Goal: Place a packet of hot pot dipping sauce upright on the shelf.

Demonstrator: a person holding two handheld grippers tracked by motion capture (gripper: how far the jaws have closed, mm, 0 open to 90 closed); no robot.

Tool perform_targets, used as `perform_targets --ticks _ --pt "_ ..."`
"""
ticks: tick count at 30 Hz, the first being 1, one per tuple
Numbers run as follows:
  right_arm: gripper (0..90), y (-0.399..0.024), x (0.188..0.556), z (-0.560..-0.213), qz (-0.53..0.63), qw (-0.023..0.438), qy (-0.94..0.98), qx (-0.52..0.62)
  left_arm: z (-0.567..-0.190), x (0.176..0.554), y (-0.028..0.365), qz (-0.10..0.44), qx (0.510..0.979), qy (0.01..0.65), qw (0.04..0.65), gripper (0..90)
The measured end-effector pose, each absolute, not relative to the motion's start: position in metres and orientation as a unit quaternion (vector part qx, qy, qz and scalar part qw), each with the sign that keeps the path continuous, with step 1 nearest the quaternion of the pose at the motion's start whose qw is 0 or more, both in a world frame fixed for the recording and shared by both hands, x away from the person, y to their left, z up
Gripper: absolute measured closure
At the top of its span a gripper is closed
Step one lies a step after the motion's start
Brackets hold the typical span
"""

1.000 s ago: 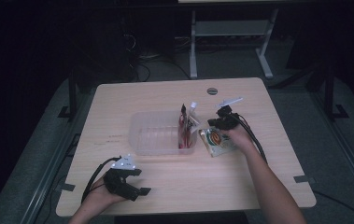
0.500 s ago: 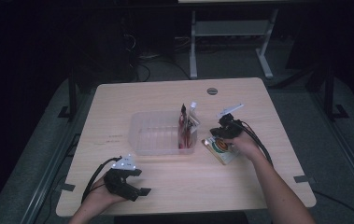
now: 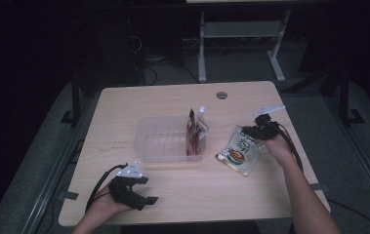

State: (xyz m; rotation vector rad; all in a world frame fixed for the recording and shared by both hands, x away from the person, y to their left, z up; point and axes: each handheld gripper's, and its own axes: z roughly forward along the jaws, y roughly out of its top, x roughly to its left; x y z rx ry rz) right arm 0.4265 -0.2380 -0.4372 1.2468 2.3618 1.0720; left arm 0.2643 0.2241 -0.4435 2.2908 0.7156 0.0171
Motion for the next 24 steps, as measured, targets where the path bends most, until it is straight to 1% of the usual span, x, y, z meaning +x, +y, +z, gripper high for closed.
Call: perform_targets --ticks 3,6,15,23,24 --pt "89.7 -0.254 0.432 -0.445 0.351 0.141 0.809 0.450 -0.444 0.266 0.224 0.007 0.891 0.277 0.361 17.3" --pt "89.6 -0.260 0.436 -0.452 0.337 0.147 0.807 0.462 -0.444 0.265 0.223 0.007 0.891 0.278 0.360 17.3" --pt "89.6 -0.258 0.445 -0.465 0.320 0.155 0.812 0.463 -0.444 0.265 0.223 0.006 0.892 0.275 0.359 17.3" --pt "89.6 -0.259 0.444 -0.466 0.321 0.143 0.816 0.459 -0.444 0.265 0.223 0.008 0.892 0.275 0.359 17.3" --pt "89.6 -0.260 0.444 -0.465 0.321 0.149 0.816 0.457 -0.444 0.265 0.223 0.007 0.892 0.275 0.359 17.3"
